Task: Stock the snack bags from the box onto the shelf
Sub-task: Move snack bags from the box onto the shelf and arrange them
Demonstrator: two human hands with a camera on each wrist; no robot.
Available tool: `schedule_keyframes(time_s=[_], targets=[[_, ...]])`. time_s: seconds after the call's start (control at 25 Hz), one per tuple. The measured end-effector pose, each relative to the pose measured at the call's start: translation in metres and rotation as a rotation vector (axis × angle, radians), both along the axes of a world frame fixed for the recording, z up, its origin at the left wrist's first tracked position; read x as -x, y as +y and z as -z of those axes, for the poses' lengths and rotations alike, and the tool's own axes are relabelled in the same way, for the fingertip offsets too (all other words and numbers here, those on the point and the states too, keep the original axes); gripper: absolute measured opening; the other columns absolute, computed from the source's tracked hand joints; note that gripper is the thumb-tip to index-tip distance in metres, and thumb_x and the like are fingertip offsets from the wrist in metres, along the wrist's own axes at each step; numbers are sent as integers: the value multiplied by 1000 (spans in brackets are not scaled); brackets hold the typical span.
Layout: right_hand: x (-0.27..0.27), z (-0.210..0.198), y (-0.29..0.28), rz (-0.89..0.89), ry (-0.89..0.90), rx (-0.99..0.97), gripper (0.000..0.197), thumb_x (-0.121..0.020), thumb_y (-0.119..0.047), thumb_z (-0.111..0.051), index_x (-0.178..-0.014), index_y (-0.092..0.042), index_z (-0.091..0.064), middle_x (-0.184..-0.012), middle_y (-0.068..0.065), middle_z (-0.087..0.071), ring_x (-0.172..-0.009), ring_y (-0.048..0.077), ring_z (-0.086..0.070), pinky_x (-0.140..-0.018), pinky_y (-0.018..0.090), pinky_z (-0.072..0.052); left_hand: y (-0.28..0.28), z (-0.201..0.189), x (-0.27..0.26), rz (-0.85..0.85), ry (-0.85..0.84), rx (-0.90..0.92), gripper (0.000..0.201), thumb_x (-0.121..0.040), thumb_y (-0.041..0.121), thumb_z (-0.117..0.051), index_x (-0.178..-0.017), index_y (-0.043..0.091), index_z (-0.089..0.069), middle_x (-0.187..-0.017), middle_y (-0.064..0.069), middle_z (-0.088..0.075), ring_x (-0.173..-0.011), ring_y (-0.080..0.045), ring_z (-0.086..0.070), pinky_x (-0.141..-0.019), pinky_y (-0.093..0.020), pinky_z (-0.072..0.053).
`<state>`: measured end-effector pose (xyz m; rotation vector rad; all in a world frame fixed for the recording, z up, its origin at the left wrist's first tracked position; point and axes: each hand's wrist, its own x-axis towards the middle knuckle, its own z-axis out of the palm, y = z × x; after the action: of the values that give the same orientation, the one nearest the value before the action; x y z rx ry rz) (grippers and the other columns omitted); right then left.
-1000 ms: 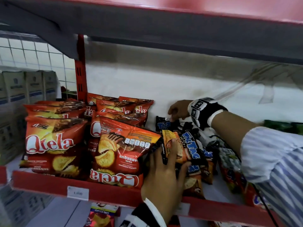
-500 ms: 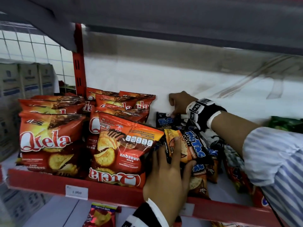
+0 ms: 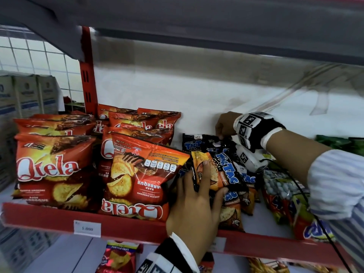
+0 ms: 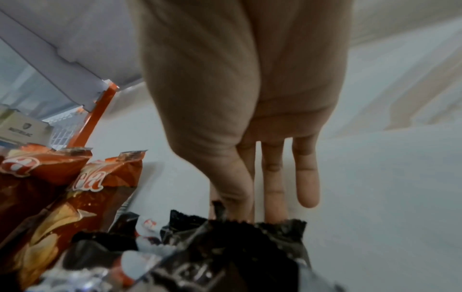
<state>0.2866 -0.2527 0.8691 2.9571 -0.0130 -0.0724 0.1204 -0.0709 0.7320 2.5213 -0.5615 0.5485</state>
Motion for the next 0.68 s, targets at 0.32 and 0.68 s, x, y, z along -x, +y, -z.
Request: schedule_keyframes(time_s=[0.32, 0.68], targets=[[-9, 2, 20, -115, -172, -304, 9, -77, -10, -72, -83, -14, -76, -79, 0, -72, -56, 1, -58, -60, 19, -51, -2, 4, -3, 23, -24, 45, 64, -90, 58, -27, -140, 25, -46, -116, -11, -60, -110, -29, -60, -61, -34, -58], [-5, 10, 29, -141, -124, -427, 18, -81, 0, -59, -84, -10, -74, -91, 7, -74, -73, 18, -68, -78, 32, -58, -4, 10, -5, 36, -8, 76, 67, -89, 62, -17, -147, 31, -32, -129, -9, -52, -121, -27, -51, -73, -37, -57]])
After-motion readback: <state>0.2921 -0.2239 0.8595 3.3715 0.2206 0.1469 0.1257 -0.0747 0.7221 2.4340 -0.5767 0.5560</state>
